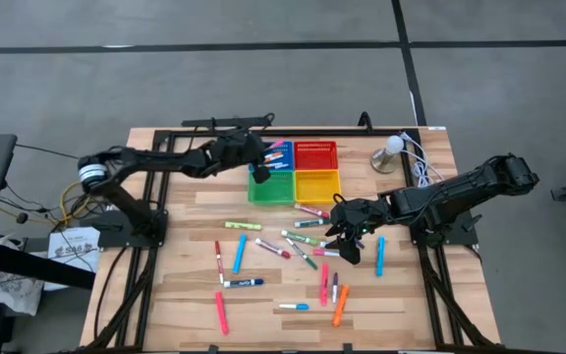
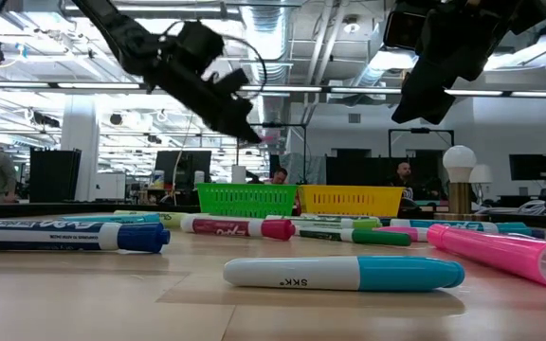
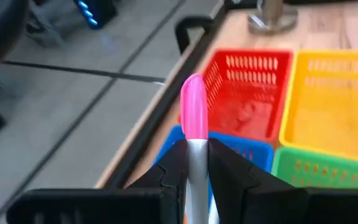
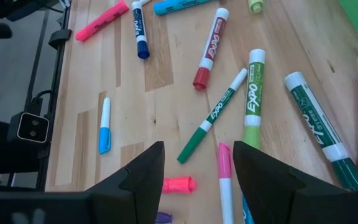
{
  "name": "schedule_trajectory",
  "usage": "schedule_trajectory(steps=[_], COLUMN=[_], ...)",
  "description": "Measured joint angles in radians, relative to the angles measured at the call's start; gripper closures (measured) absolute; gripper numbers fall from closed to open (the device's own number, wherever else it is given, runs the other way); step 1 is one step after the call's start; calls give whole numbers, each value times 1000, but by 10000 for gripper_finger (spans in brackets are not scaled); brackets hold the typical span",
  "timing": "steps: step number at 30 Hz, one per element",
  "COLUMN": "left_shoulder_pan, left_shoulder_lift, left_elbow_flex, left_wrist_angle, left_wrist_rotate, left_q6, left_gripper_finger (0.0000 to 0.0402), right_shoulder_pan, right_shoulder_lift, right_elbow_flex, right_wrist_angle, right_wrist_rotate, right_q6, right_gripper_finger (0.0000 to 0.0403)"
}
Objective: Pick & Place Markers
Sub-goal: Put the top small pink marker into the blue bin
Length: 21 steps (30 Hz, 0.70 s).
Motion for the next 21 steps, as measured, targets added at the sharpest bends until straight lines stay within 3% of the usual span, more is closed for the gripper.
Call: schedule_trajectory(steps=[4, 15, 21], left_shoulder_pan=[44, 95, 93], left_shoulder_lift=[49, 75, 143], left_elbow_flex=[0, 1, 21], left_wrist_angle=[1, 5, -3], left_wrist_rotate=[113, 216, 221], left_q6=[-12, -79, -95], left_gripper_finger=[347, 347, 347], right_shoulder_pan=[0, 0, 0], right_shoulder_lift=[0, 0, 0], right_elbow_flex=[0, 0, 0], right_wrist_angle=[0, 0, 2], right_wrist_rotate=[0, 0, 1], right_q6=[0, 0, 0], right_gripper_finger=[221, 221, 221])
